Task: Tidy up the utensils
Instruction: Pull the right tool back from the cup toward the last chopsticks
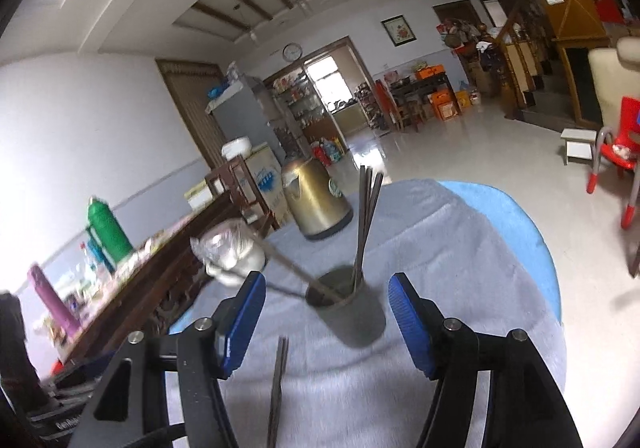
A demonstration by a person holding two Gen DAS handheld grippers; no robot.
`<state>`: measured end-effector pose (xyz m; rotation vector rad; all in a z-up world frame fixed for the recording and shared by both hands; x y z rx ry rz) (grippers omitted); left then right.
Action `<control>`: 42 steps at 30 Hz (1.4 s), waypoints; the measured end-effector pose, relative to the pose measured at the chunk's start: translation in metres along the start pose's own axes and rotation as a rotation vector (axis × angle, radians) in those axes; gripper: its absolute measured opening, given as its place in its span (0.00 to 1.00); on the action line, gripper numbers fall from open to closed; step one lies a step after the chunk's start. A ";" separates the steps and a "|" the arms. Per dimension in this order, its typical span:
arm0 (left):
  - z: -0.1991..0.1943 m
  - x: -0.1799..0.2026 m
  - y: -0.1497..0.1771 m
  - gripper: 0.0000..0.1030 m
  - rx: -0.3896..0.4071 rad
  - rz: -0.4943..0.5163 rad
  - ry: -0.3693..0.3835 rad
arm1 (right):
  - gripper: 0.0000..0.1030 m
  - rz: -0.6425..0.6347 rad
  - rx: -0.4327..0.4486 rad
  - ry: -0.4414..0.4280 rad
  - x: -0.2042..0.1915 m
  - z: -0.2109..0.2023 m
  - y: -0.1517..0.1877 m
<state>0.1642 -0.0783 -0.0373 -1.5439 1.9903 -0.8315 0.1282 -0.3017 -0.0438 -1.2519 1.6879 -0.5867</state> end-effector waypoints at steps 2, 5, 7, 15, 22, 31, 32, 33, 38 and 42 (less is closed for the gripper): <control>-0.007 -0.004 0.001 0.80 0.009 0.008 -0.025 | 0.67 -0.014 -0.016 -0.002 -0.005 -0.006 0.010; -0.021 -0.009 0.005 0.83 0.026 0.012 -0.063 | 0.67 -0.019 -0.044 -0.005 -0.010 -0.014 0.022; -0.030 -0.012 0.009 0.85 0.040 0.012 -0.073 | 0.67 -0.020 -0.057 -0.014 -0.015 -0.018 0.030; -0.048 -0.030 0.025 0.89 0.063 0.009 -0.106 | 0.67 -0.089 -0.088 -0.017 -0.046 -0.036 0.053; -0.030 -0.079 0.039 0.90 0.033 -0.077 -0.177 | 0.67 -0.106 -0.156 -0.027 -0.061 -0.010 0.066; 0.034 -0.122 0.057 0.89 -0.071 -0.156 -0.187 | 0.67 -0.200 -0.239 0.012 -0.087 0.043 0.090; 0.040 -0.124 0.057 0.89 -0.078 -0.156 -0.181 | 0.67 -0.205 -0.247 0.021 -0.089 0.050 0.090; 0.046 -0.125 0.055 0.89 -0.082 -0.152 -0.178 | 0.67 -0.205 -0.250 0.027 -0.089 0.055 0.090; 0.071 -0.129 0.043 0.89 -0.089 -0.109 -0.174 | 0.67 -0.196 -0.278 0.071 -0.088 0.078 0.088; 0.091 -0.130 0.034 0.89 -0.118 -0.092 -0.123 | 0.67 -0.191 -0.299 0.107 -0.087 0.097 0.086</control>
Point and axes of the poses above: each gripper's, at about its wrist camera, not at the fingertips, and z roughly the way its jaws point, x to its right, y to its underside, the point moved 5 cm from there along z, roughly the way its jaws point, and after that the axes turned 7 degrees about -x, right-handed, at the moved point
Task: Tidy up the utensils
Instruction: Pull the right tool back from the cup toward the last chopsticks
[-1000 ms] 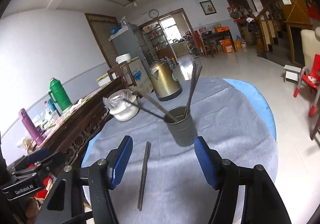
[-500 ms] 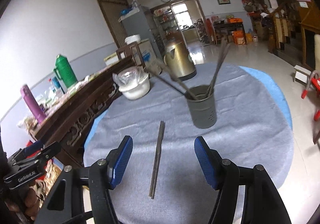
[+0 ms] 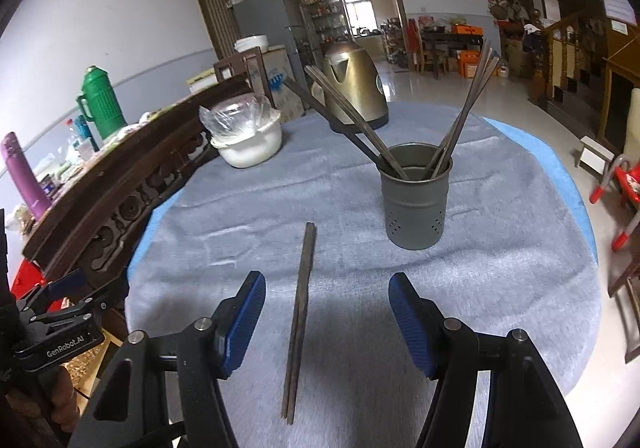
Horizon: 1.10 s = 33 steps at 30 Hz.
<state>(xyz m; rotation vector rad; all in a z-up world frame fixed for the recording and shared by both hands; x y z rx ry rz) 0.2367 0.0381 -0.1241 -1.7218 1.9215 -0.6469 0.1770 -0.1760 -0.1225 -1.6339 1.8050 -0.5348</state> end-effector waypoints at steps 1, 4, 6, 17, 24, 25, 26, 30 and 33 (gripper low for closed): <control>0.003 0.000 -0.003 0.89 -0.004 0.002 0.006 | 0.66 0.002 -0.003 0.006 0.000 0.003 -0.002; 0.011 0.004 -0.010 0.89 -0.009 0.030 0.009 | 0.67 0.019 -0.012 0.018 -0.002 0.012 -0.006; 0.014 0.007 -0.013 0.89 -0.006 0.045 0.008 | 0.66 0.030 -0.023 0.025 -0.003 0.017 -0.008; -0.017 -0.007 -0.004 0.89 0.046 -0.077 -0.047 | 0.67 0.016 0.005 0.005 -0.009 0.007 -0.011; -0.054 0.004 0.043 0.90 0.050 -0.156 -0.017 | 0.67 -0.064 -0.031 -0.044 -0.028 0.005 -0.010; -0.057 0.007 0.045 0.90 0.057 -0.140 -0.029 | 0.67 -0.073 -0.025 -0.058 -0.032 0.003 -0.010; -0.061 0.010 0.045 0.90 0.068 -0.124 -0.045 | 0.67 -0.075 -0.021 -0.066 -0.034 0.002 -0.010; -0.073 0.015 0.040 0.90 0.103 -0.099 -0.061 | 0.67 -0.089 -0.013 -0.102 -0.044 -0.003 -0.004; -0.078 0.019 0.037 0.90 0.120 -0.088 -0.061 | 0.67 -0.084 -0.014 -0.108 -0.042 -0.005 -0.001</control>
Point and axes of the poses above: each gripper's, at about its wrist camera, not at the fingertips, and z roughly the way its jaws point, x to its right, y to its underside, the point moved 5 cm from there along z, roughly the way its jaws point, and after that the axes turned 7 degrees about -x, right-handed, at the moved point
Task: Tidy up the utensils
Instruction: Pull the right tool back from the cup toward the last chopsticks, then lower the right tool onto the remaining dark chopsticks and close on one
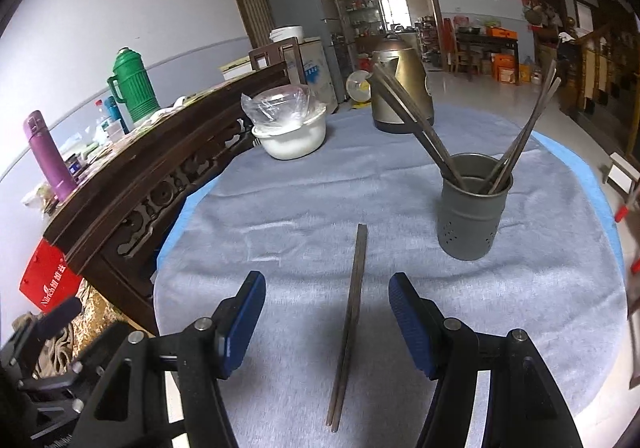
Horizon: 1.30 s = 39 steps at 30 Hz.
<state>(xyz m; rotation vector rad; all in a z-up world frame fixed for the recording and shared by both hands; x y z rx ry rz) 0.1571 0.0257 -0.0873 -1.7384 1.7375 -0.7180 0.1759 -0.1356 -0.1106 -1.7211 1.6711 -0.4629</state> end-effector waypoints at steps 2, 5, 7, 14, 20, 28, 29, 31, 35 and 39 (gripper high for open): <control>0.000 0.003 0.001 0.90 0.002 0.000 0.005 | 0.67 0.009 0.011 0.008 0.005 -0.004 -0.002; 0.005 0.010 0.003 0.90 -0.016 0.013 0.029 | 0.67 0.019 0.018 0.026 0.014 -0.007 -0.003; 0.007 0.014 0.002 0.90 -0.017 0.023 0.032 | 0.67 0.037 0.014 0.032 0.020 -0.008 -0.002; 0.003 0.025 -0.001 0.90 0.009 0.035 0.031 | 0.67 0.054 0.019 0.043 0.033 -0.010 -0.001; 0.013 0.025 -0.003 0.90 -0.026 0.037 0.012 | 0.67 0.063 0.041 0.022 0.039 -0.013 -0.006; 0.043 0.000 -0.026 0.89 -0.084 -0.012 -0.008 | 0.65 0.062 0.000 -0.035 0.045 0.000 -0.021; 0.050 -0.003 -0.029 0.89 -0.103 -0.019 0.005 | 0.65 0.061 -0.016 -0.032 0.045 0.006 -0.025; 0.060 -0.006 -0.035 0.89 -0.125 -0.031 0.025 | 0.57 0.064 -0.045 -0.044 0.045 0.018 -0.030; 0.085 -0.007 -0.038 0.89 -0.177 -0.028 0.043 | 0.37 0.052 -0.138 -0.065 0.039 0.054 -0.032; 0.105 -0.008 -0.034 0.89 -0.224 -0.039 0.067 | 0.28 0.047 -0.204 -0.040 0.036 0.102 -0.033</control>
Point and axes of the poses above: each gripper's, at about its wrist camera, not at the fingertips, and z roughly the way its jaws point, x to its right, y to its underside, the point moved 5 cm from there along z, roughly the way its jaws point, and after that the axes turned 7 degrees about -x, right-handed, at the moved point
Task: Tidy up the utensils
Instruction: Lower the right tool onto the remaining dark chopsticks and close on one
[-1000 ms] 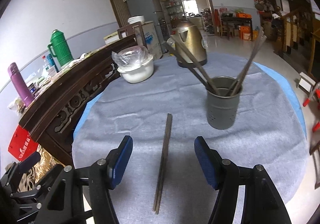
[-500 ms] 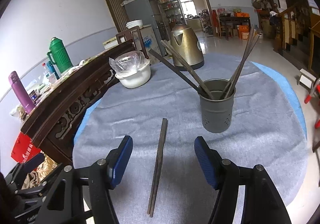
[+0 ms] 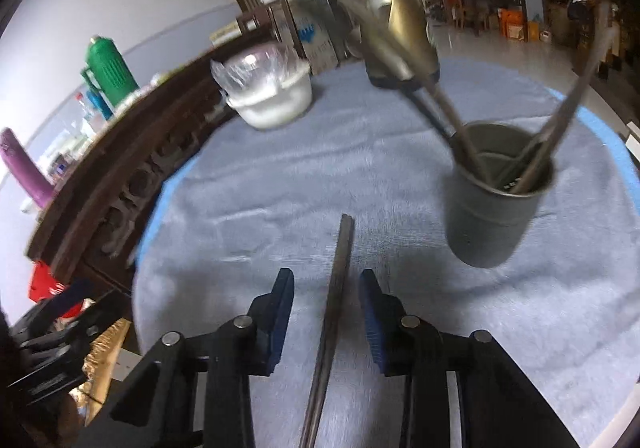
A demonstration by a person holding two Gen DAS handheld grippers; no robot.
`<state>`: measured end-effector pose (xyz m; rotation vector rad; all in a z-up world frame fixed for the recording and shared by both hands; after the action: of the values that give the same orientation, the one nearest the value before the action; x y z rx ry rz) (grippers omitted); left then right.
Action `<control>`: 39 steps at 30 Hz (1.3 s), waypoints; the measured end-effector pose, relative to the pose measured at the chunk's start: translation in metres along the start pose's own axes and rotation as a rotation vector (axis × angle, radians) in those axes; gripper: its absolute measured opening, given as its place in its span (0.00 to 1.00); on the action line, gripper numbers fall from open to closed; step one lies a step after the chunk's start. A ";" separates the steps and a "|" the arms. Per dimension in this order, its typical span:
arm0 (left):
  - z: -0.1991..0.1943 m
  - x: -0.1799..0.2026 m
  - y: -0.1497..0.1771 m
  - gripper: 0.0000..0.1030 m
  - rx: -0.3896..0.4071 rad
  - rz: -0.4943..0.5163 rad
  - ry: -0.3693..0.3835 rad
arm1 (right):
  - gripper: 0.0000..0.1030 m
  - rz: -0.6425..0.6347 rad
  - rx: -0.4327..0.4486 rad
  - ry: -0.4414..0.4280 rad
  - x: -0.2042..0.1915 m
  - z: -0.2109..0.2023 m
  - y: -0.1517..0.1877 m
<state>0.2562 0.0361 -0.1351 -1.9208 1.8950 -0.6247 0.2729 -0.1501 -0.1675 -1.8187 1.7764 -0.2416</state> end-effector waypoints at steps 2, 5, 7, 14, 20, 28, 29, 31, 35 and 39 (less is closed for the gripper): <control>0.009 -0.002 0.001 0.89 -0.017 0.001 0.002 | 0.23 0.007 -0.033 0.017 0.001 0.020 -0.004; 0.017 -0.004 -0.001 0.89 -0.031 0.001 0.005 | 0.19 0.025 -0.077 0.031 0.004 0.047 -0.008; 0.022 -0.005 -0.003 0.89 -0.037 0.000 0.009 | 0.17 0.036 -0.093 0.041 0.008 0.057 -0.011; 0.032 -0.004 -0.007 0.89 -0.050 0.006 0.023 | 0.17 0.027 -0.136 0.090 0.010 0.075 -0.007; 0.037 -0.005 -0.005 0.89 -0.062 -0.005 0.026 | 0.17 0.056 -0.112 0.120 0.030 0.062 -0.004; 0.036 0.012 0.004 0.89 -0.068 0.038 0.034 | 0.16 0.146 -0.080 0.090 0.062 0.036 0.016; 0.036 0.015 0.005 0.89 -0.068 0.047 0.033 | 0.16 0.161 -0.077 0.093 0.067 0.033 0.018; 0.035 0.021 0.009 0.89 -0.072 0.064 0.029 | 0.17 0.191 -0.064 0.064 0.074 0.025 0.021; 0.032 0.027 0.014 0.89 -0.068 0.077 0.016 | 0.17 0.197 -0.005 0.001 0.071 0.011 0.018; 0.028 0.032 0.017 0.89 -0.060 0.096 -0.006 | 0.19 0.160 0.006 -0.029 0.058 0.011 0.014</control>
<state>0.2576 0.0021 -0.1660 -1.8530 2.0099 -0.5378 0.2718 -0.2019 -0.1988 -1.6563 1.8872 -0.1568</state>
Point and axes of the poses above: each gripper's, at about its wrist camera, not at the fingertips, and z roughly the way its jaws point, x to its right, y to its underside, the point moved 5 cm from there along z, roughly the way its jaws point, and after that the axes turned 7 degrees about -x, right-handed, at the moved point
